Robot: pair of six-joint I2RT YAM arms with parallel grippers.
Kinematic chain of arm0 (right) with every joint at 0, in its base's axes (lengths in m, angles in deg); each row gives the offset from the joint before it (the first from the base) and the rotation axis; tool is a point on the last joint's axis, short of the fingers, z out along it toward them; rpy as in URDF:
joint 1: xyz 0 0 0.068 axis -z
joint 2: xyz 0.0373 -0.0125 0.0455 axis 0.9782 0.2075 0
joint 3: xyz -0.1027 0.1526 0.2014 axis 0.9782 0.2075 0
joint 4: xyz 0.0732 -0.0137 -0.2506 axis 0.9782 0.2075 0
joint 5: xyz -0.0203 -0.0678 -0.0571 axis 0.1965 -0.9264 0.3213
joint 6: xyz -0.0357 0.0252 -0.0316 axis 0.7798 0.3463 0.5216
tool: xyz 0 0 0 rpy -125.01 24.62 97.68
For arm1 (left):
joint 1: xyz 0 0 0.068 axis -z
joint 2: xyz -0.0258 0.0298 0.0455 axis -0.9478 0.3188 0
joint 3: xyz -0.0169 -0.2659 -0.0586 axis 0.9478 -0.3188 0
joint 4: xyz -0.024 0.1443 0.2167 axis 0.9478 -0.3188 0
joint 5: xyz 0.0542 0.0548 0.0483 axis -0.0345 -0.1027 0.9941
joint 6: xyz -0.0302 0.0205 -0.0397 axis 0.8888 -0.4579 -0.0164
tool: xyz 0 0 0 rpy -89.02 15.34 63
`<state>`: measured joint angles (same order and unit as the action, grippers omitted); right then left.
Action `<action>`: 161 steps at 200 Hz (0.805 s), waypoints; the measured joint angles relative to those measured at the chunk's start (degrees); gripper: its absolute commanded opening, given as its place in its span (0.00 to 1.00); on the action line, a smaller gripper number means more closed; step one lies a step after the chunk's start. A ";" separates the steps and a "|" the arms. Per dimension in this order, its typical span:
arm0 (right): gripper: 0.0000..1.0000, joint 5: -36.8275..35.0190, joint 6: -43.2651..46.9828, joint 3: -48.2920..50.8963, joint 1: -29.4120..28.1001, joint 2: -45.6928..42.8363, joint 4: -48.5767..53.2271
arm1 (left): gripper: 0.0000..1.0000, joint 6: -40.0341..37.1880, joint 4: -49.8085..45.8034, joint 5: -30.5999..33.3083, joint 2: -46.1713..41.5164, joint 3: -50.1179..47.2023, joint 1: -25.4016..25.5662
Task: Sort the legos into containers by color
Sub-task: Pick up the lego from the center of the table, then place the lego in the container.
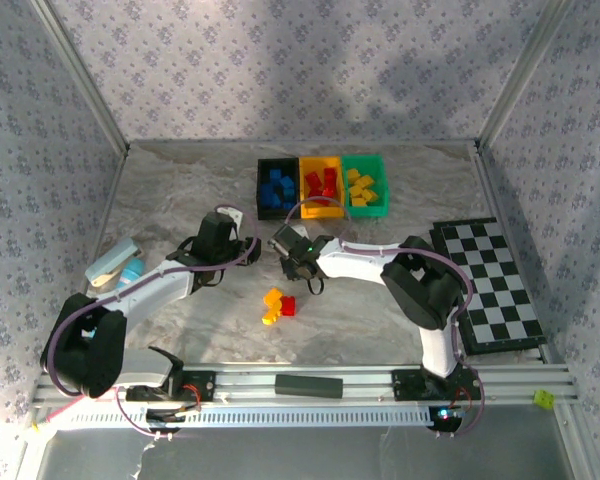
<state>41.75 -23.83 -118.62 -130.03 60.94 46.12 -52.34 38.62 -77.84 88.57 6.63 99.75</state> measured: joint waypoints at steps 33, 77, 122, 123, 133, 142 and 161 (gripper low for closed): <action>0.30 0.02 2.29 -1.07 0.00 0.02 1.01 | 0.67 0.00 0.02 0.02 0.00 0.00 -0.13; 0.30 0.87 7.98 -13.77 2.60 2.01 4.13 | 0.67 0.00 0.00 0.04 0.00 0.00 -0.46; 0.32 4.94 12.37 -31.69 10.36 8.94 4.98 | 0.67 0.02 -0.04 0.31 0.02 0.00 -1.57; 0.33 5.09 12.41 -32.04 10.49 9.16 5.05 | 0.67 0.02 -0.04 0.31 0.02 0.00 -1.62; 0.35 5.86 13.00 -36.37 12.13 11.80 5.68 | 0.67 0.07 -0.02 0.22 0.09 0.00 -2.05; 0.37 6.40 13.42 -40.22 13.25 14.19 6.36 | 0.67 0.26 -0.02 0.20 0.20 0.00 -2.49; 0.50 7.19 14.38 -48.15 14.62 19.26 8.70 | 0.67 0.55 -0.02 0.17 0.55 0.00 -3.02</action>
<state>48.94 -9.45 -166.77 -115.41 80.20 54.82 -51.80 38.60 -77.67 89.12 6.63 96.73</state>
